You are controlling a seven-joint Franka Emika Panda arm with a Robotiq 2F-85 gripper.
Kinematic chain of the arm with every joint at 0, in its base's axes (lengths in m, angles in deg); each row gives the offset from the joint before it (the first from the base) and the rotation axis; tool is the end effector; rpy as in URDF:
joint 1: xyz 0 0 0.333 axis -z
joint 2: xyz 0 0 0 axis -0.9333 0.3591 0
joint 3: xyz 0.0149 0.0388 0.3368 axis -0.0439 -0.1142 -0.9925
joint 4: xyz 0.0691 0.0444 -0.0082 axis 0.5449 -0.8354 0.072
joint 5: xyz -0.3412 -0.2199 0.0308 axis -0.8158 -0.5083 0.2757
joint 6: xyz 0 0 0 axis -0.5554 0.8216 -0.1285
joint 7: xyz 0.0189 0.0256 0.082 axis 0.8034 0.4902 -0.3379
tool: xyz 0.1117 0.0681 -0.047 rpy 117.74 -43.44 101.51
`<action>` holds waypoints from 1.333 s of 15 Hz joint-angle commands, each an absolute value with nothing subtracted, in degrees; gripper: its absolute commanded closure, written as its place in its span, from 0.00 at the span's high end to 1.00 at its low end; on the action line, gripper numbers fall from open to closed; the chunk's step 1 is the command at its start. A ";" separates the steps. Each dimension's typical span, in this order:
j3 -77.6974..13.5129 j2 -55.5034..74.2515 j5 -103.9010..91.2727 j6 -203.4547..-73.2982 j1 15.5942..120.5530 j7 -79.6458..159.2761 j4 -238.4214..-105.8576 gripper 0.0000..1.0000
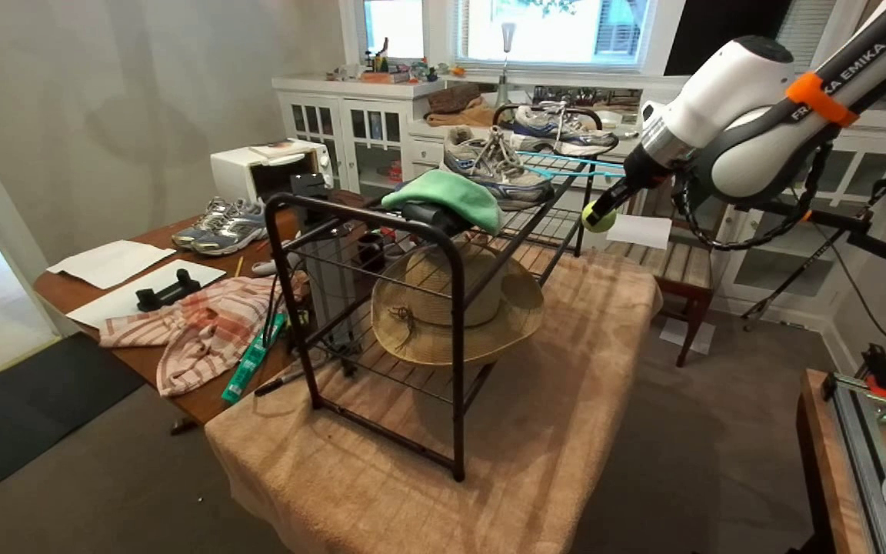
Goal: Put the ball on the bottom stand
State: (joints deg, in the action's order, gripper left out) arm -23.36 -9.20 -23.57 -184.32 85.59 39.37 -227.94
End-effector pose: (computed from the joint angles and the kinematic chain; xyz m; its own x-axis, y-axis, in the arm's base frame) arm 0.4572 -0.2212 0.3220 0.8246 -0.1515 0.5450 -0.2708 -0.9516 0.1452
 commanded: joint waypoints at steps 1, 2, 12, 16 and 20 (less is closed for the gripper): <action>-23.58 -2.37 -21.48 -190.78 85.13 39.89 -225.04 0.41; -23.81 -0.92 -21.19 -192.44 85.29 40.41 -224.21 0.41; -24.14 13.29 -10.46 -202.22 83.87 34.06 -215.11 0.41; -24.30 17.46 -9.09 -205.22 83.66 33.43 -212.23 0.41; -24.15 21.21 -8.79 -209.31 83.39 32.06 -209.98 0.41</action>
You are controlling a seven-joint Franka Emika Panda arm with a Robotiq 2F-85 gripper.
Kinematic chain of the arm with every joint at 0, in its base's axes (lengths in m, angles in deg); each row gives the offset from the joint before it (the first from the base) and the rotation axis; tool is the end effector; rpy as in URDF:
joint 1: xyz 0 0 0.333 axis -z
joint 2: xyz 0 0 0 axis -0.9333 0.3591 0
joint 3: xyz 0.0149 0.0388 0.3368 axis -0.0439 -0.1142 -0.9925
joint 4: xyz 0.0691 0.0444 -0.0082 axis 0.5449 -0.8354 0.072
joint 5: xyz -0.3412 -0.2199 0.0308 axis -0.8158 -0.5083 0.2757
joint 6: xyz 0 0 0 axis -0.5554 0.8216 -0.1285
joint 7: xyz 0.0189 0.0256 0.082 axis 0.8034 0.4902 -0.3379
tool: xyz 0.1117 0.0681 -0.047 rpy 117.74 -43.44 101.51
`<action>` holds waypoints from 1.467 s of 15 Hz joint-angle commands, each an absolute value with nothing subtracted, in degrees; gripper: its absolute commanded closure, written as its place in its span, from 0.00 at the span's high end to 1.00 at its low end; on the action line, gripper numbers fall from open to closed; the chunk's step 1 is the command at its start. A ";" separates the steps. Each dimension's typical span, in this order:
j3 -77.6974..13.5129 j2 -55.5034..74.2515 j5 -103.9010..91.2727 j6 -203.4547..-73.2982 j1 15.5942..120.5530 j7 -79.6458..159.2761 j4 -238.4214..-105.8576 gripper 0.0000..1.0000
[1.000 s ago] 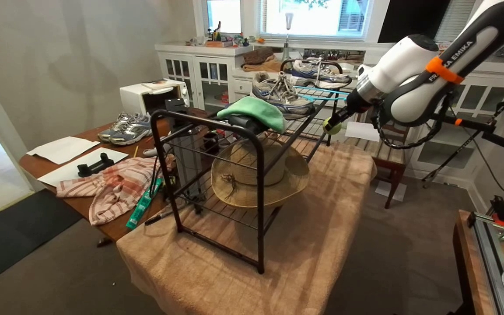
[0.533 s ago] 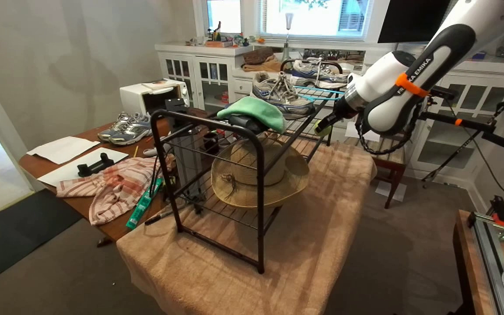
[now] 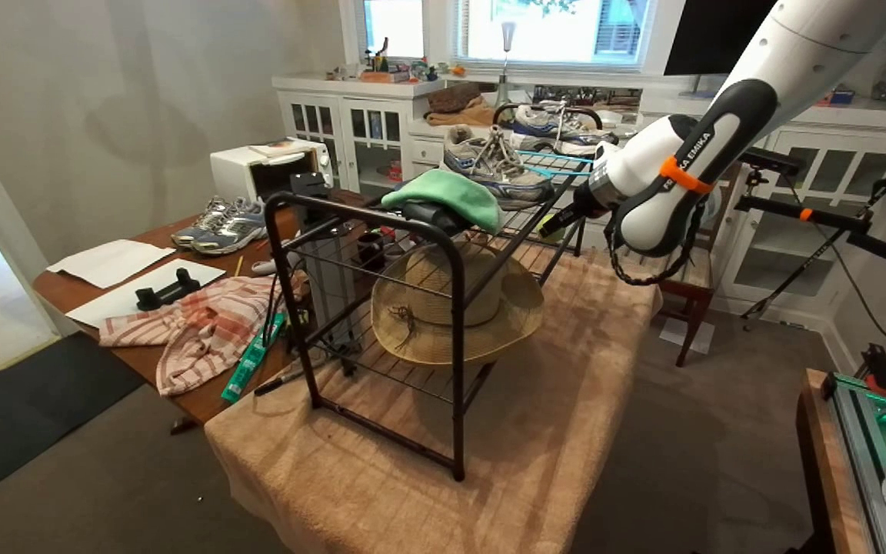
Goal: Put the ball on the bottom stand
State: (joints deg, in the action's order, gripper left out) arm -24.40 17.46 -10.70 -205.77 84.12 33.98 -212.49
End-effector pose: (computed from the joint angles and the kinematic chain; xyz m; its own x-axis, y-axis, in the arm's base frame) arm 0.5492 -0.2553 0.2376 0.7130 -0.1247 0.6900 -0.3074 -0.9400 0.1477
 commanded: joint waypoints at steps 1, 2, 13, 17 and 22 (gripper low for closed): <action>-24.24 21.82 -8.72 -209.74 83.44 32.04 -209.60 0.41; -24.24 22.66 -8.77 -210.60 83.48 31.90 -209.09 0.41; -23.01 22.54 -7.55 -209.16 82.02 30.20 -208.79 1.00; -14.97 17.28 -0.06 -199.15 73.09 27.47 -213.71 1.00; -5.59 11.36 -1.50 -185.80 63.44 28.03 -217.32 1.00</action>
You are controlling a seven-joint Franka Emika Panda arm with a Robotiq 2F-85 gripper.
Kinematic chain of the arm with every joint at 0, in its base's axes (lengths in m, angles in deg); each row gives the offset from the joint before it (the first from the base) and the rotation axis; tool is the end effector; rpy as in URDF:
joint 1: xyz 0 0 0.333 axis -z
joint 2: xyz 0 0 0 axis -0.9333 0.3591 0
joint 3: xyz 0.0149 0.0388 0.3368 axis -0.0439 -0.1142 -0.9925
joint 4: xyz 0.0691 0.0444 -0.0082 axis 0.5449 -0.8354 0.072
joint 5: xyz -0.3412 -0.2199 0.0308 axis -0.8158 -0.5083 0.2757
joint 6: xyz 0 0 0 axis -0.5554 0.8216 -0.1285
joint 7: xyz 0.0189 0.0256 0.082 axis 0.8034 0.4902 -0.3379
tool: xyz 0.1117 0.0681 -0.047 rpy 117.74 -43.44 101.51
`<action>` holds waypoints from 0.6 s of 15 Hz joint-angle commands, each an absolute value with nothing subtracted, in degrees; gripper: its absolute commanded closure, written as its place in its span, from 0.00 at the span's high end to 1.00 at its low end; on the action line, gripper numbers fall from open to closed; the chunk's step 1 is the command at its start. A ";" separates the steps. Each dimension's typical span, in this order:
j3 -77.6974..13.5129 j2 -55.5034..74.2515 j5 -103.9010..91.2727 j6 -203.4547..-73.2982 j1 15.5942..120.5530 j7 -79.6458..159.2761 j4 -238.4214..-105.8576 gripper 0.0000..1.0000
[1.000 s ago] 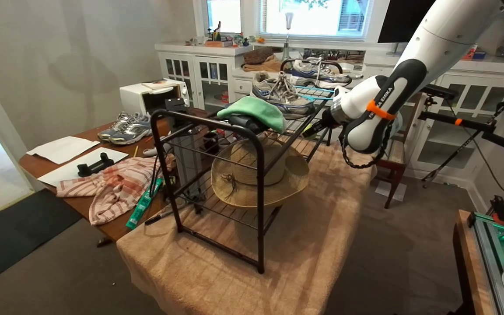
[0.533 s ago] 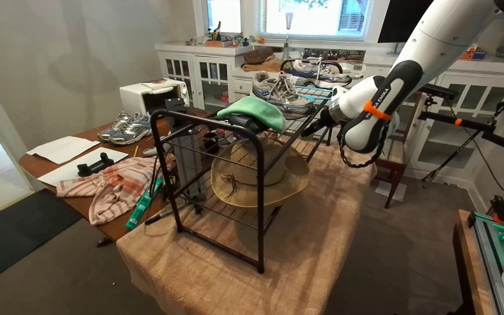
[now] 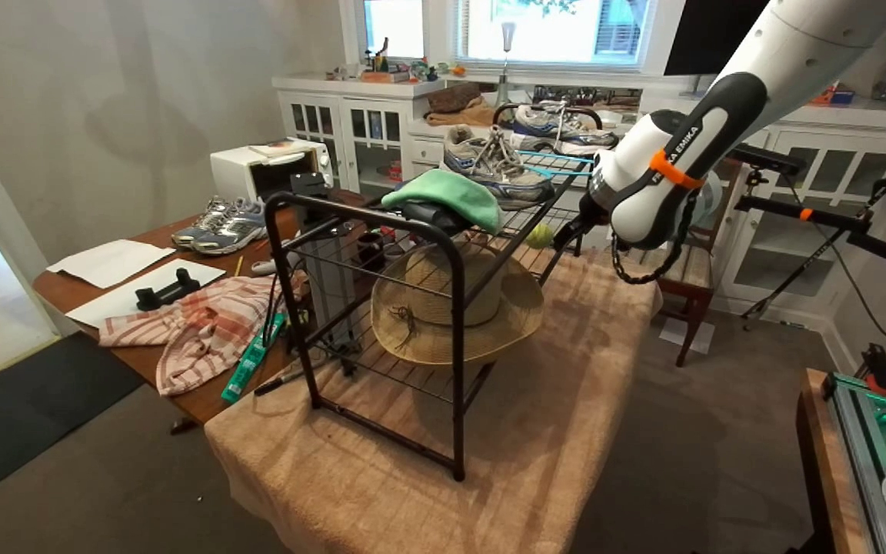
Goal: Put the ball on the bottom stand
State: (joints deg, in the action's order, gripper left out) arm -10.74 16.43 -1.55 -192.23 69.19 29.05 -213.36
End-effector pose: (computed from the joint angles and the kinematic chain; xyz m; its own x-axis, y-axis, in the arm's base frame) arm 0.5343 -0.2583 0.2260 0.8308 -0.1811 0.5264 -0.3359 -0.9171 0.2146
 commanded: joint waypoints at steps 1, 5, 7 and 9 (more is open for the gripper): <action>-2.72 10.23 -2.26 -183.42 60.69 28.33 -218.10 1.00; 12.95 6.20 -8.76 -173.38 46.72 31.89 -219.51 1.00; 20.12 2.80 -14.37 -167.33 40.38 34.15 -219.43 1.00; 26.40 -2.41 -21.84 -158.01 34.54 37.06 -218.30 1.00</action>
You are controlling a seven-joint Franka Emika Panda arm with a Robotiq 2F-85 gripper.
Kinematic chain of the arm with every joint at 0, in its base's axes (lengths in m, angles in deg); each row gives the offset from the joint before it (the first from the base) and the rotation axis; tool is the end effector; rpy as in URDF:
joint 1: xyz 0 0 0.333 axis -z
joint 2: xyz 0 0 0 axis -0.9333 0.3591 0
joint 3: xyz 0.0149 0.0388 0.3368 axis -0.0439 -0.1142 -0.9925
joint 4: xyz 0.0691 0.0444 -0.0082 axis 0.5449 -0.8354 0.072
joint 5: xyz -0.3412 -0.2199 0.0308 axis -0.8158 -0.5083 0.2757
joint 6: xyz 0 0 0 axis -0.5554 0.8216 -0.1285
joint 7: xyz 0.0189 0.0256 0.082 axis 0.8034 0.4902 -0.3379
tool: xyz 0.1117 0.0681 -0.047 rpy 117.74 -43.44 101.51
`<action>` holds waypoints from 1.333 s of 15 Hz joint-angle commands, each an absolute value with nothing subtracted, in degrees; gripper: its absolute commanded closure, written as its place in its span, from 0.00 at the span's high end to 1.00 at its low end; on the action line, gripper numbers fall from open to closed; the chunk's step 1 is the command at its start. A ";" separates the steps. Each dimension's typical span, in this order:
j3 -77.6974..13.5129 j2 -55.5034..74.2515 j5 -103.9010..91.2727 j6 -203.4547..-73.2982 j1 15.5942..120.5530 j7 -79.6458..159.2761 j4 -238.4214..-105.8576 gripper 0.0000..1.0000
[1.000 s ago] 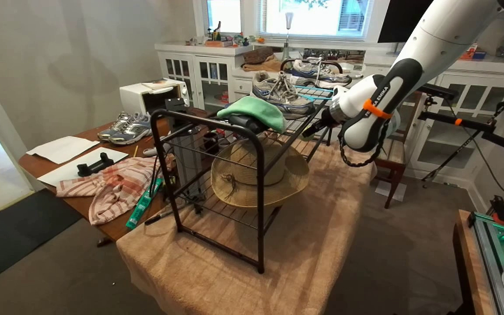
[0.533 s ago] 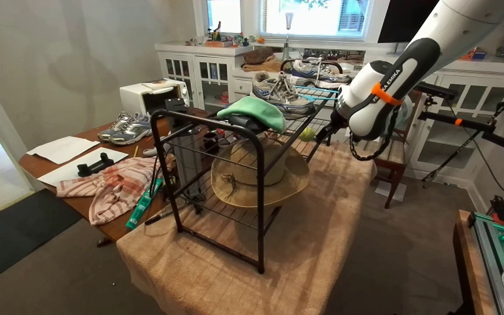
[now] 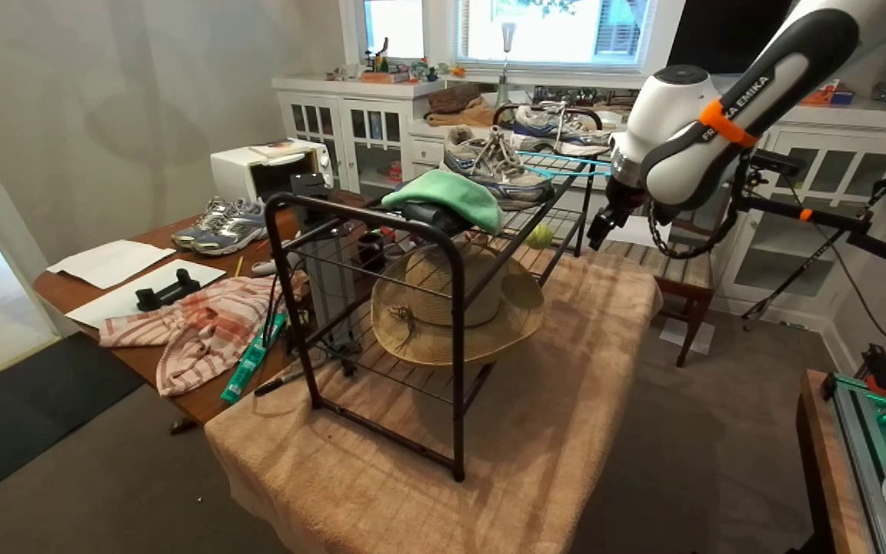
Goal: Put the ball on the bottom stand
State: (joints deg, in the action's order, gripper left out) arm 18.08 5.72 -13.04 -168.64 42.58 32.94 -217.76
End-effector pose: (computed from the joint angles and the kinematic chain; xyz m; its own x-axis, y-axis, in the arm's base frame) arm 0.4864 -0.2515 0.2726 0.9411 -0.1953 0.2760 -0.2732 -0.9201 0.2805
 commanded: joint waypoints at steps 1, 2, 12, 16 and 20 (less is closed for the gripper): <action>28.05 -5.82 -25.23 -153.43 32.63 37.88 -217.64 1.00; 28.85 -9.17 -28.09 -149.16 31.35 38.45 -216.91 1.00; -4.79 -35.53 -27.45 -111.06 55.66 33.25 -210.62 1.00; -16.30 -35.56 -21.17 -109.14 67.47 28.67 -208.61 1.00; -18.45 -39.58 -19.77 -106.62 69.69 26.34 -208.17 1.00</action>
State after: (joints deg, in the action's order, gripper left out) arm -15.07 -40.57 -22.05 -105.92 65.05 28.35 -208.11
